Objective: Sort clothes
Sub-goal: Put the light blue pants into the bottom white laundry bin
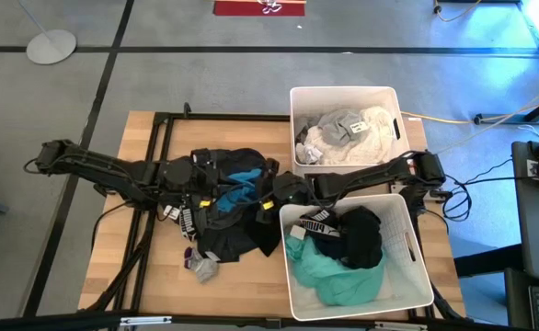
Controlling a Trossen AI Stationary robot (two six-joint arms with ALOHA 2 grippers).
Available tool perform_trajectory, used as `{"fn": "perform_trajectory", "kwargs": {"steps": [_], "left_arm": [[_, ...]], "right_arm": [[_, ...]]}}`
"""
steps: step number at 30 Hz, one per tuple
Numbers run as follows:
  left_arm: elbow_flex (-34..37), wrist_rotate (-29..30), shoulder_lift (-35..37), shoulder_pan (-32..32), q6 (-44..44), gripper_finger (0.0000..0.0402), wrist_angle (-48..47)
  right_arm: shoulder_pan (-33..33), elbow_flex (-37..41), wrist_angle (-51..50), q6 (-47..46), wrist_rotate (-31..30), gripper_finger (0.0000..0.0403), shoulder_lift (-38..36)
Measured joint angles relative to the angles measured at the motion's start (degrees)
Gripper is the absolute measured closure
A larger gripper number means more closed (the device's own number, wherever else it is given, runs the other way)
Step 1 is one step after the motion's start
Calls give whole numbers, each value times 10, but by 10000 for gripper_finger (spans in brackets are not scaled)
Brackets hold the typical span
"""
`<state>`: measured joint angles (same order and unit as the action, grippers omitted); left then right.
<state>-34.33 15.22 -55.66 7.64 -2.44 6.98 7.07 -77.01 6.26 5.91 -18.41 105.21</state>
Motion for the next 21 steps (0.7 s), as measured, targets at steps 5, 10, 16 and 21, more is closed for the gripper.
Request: {"fn": "perform_trajectory", "kwargs": {"steps": [5,10,16,21], "left_arm": [[0,0,0,0,-4,384,0],[0,0,0,0,-8,384,-3],[0,0,1,-3,-8,380,3],[0,-1,3,-13,29,329,0]], "right_arm": [[0,0,-4,9,0,370,-6],[0,-4,-10,30,0,363,-6],[1,-35,-58,35,-11,366,-6],[1,-68,-109,52,-16,387,-6]]}}
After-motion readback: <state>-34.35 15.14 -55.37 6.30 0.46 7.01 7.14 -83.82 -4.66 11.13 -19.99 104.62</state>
